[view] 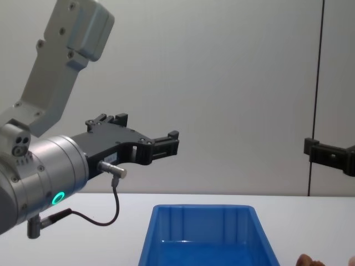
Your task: Pick up the two dolls from the table and place them into the box.
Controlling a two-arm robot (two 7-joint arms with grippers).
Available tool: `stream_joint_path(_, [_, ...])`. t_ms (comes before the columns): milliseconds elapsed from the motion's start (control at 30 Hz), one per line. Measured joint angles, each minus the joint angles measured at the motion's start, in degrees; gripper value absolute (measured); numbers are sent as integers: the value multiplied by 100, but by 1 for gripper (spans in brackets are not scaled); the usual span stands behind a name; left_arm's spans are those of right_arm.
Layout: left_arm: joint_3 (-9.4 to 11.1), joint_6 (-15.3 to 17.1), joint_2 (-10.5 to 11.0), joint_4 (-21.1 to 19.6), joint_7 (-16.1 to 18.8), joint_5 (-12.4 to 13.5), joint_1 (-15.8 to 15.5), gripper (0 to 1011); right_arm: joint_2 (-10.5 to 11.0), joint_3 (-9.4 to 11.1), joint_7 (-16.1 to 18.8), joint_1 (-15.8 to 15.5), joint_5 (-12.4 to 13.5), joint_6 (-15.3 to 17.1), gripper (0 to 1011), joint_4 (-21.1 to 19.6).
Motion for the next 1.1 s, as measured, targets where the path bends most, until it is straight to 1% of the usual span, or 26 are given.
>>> stream_joint_path(867, [0, 0, 0, 0, 0, 0, 0, 1001, 0, 1, 2, 0, 0, 0, 1001, 1])
stream_joint_path(1100, [0, 0, 0, 0, 0, 0, 0, 1000, 61, 38, 48, -28, -1, 11, 1001, 23])
